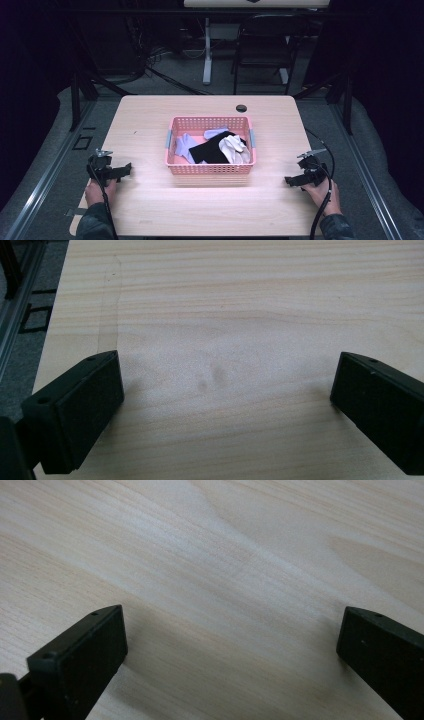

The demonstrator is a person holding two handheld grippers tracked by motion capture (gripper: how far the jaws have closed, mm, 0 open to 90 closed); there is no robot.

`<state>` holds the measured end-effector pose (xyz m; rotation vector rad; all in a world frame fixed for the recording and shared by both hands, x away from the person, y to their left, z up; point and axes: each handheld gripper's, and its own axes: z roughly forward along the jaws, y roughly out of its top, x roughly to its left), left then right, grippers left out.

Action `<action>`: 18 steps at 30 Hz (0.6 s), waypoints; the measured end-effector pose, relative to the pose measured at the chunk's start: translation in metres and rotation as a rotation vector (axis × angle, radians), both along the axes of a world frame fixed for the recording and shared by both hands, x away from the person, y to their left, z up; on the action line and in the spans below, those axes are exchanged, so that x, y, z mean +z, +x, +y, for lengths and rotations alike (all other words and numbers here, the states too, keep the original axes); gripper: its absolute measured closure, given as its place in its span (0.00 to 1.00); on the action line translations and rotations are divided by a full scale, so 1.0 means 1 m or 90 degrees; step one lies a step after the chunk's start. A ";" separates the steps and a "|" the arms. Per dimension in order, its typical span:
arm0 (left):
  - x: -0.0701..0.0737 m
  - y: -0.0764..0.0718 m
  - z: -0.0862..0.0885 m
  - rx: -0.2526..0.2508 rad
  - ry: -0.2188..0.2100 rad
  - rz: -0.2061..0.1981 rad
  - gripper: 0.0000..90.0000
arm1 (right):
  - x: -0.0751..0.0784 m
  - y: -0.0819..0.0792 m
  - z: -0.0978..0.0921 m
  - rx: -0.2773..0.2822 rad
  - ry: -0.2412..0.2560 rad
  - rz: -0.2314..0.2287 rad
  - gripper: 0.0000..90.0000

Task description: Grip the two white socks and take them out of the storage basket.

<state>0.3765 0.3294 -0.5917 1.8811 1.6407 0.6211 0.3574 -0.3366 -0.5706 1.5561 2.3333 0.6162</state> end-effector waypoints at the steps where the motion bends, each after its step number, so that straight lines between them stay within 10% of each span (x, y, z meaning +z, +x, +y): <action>1: 0.000 0.000 0.000 0.000 0.000 0.000 0.01 | 0.000 0.000 0.000 0.000 0.000 0.000 0.00; 18: 0.000 0.000 0.000 0.000 0.000 0.000 0.01 | -0.001 0.000 0.000 -0.011 -0.002 -0.007 0.00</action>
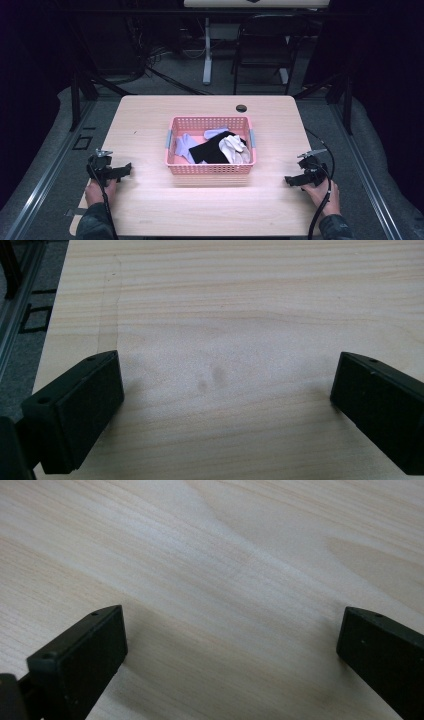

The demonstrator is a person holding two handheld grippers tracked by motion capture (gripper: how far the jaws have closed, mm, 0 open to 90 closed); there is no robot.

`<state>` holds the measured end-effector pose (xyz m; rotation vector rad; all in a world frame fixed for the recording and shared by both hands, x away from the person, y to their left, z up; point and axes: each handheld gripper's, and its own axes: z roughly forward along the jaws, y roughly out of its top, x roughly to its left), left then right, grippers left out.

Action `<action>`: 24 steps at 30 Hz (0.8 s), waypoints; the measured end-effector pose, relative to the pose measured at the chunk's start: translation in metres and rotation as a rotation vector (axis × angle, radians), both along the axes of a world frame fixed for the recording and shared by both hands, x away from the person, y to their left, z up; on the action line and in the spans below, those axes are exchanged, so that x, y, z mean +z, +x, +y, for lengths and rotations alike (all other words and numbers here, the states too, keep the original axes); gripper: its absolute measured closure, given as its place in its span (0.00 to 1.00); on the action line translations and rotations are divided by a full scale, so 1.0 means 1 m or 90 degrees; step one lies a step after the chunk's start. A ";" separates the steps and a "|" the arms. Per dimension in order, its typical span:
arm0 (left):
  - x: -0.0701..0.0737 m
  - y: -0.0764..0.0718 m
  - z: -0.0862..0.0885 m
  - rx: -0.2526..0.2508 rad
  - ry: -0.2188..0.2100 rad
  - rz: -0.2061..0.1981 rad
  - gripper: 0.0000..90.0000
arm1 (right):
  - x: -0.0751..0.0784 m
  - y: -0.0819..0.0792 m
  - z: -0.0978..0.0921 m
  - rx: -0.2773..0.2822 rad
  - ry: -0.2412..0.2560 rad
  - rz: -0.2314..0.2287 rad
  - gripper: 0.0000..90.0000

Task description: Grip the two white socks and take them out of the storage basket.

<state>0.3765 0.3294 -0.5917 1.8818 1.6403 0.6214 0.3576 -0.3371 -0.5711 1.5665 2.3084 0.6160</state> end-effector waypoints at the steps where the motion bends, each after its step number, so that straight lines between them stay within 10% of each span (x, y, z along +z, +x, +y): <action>1: 0.000 0.000 0.000 0.000 0.000 0.000 0.01 | 0.000 0.001 0.000 -0.002 0.003 0.005 0.00; 11: 0.000 0.000 0.000 0.000 0.000 0.000 0.01 | 0.009 0.003 0.005 -0.003 -0.017 0.033 0.00; 24: 0.000 0.000 0.000 0.000 0.000 0.000 0.01 | 0.052 0.000 0.016 0.029 0.018 -0.011 0.00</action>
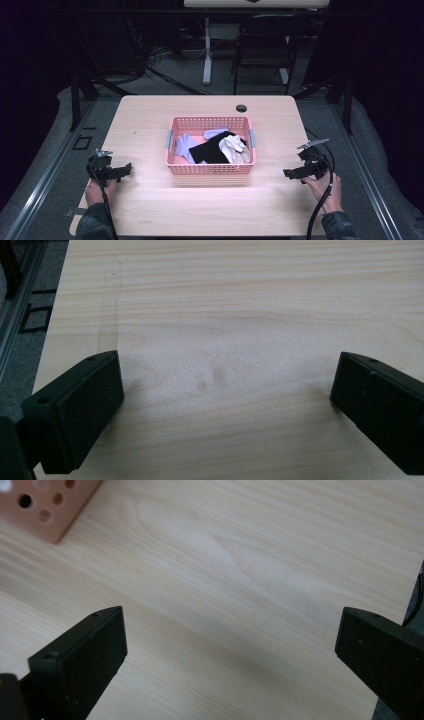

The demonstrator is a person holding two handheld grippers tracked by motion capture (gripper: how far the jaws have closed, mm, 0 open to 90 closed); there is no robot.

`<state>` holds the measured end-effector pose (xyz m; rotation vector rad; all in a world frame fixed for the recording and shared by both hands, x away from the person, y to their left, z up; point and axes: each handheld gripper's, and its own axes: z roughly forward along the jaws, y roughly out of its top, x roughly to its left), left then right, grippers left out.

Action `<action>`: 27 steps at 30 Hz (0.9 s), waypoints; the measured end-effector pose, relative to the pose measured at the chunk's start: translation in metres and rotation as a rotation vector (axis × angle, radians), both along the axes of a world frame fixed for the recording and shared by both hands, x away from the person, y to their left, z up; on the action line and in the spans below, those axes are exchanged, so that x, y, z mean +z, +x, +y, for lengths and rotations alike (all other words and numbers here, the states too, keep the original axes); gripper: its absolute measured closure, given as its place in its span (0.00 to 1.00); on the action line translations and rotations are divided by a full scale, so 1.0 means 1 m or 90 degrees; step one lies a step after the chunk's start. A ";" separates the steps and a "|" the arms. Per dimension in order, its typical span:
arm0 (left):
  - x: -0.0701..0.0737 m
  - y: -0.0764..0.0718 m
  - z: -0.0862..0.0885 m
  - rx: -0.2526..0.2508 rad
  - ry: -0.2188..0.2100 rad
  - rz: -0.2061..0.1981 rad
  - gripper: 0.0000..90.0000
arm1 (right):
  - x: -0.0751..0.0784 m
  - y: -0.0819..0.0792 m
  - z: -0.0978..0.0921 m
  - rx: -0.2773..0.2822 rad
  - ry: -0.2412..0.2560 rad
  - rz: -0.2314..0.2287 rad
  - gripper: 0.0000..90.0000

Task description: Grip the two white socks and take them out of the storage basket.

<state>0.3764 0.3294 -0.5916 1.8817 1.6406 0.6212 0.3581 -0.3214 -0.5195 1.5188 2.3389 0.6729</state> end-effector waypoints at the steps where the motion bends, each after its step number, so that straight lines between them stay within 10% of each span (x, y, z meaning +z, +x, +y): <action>1: 0.000 0.000 0.000 0.001 -0.001 0.001 0.01 | 0.003 0.000 0.002 0.004 0.003 -0.002 0.00; 27: 0.000 0.000 0.000 0.001 0.000 0.001 0.01 | 0.068 0.025 0.065 0.095 0.014 0.003 0.02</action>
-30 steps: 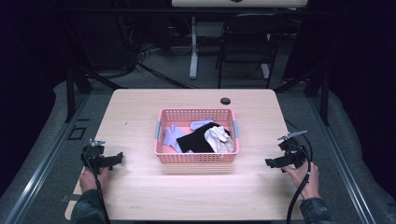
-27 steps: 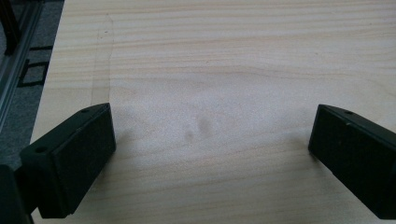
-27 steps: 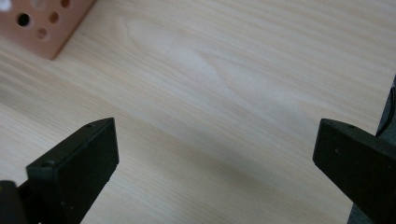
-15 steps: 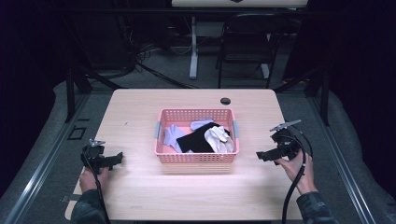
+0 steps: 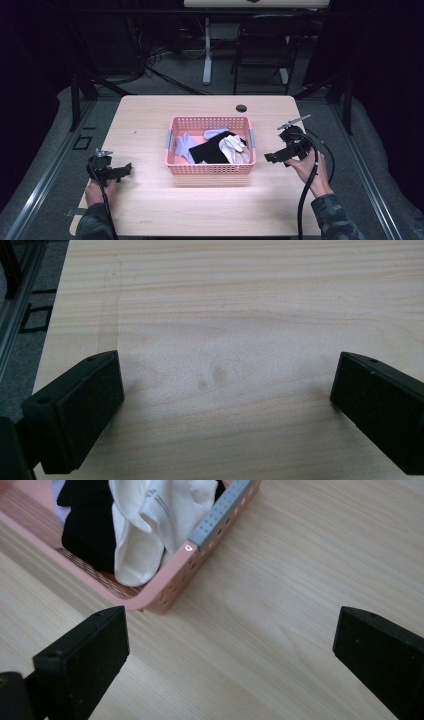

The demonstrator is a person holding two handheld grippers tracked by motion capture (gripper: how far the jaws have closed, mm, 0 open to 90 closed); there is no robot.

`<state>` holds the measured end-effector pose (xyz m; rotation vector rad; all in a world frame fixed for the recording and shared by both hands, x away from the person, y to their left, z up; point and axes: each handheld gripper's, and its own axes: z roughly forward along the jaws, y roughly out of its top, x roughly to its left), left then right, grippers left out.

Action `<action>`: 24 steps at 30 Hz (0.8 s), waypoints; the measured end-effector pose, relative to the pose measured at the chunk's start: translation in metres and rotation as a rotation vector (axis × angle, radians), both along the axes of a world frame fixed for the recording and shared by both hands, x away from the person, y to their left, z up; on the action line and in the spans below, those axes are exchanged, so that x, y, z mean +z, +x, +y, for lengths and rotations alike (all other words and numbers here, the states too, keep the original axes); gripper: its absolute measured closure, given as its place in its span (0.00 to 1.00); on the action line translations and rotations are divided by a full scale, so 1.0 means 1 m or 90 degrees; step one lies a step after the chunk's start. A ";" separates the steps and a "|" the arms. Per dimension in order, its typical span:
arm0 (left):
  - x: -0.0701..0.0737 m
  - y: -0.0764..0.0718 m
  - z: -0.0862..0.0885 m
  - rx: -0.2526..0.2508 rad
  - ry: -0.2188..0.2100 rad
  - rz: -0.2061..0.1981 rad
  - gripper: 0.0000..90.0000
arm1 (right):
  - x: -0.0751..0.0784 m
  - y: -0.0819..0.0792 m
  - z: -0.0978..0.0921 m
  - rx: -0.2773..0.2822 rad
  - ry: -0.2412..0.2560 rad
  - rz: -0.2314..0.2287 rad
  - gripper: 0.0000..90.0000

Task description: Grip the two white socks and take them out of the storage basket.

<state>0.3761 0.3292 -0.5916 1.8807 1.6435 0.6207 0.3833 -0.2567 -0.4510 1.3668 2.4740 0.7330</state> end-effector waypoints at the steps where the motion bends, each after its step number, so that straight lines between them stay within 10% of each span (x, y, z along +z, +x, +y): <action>1: 0.000 0.000 0.000 0.000 0.000 0.000 0.01 | 0.002 0.001 0.003 0.000 0.003 -0.001 0.03; 24: 0.000 0.000 0.000 0.000 0.000 0.000 0.01 | 0.010 0.044 0.068 0.062 -0.013 0.036 0.37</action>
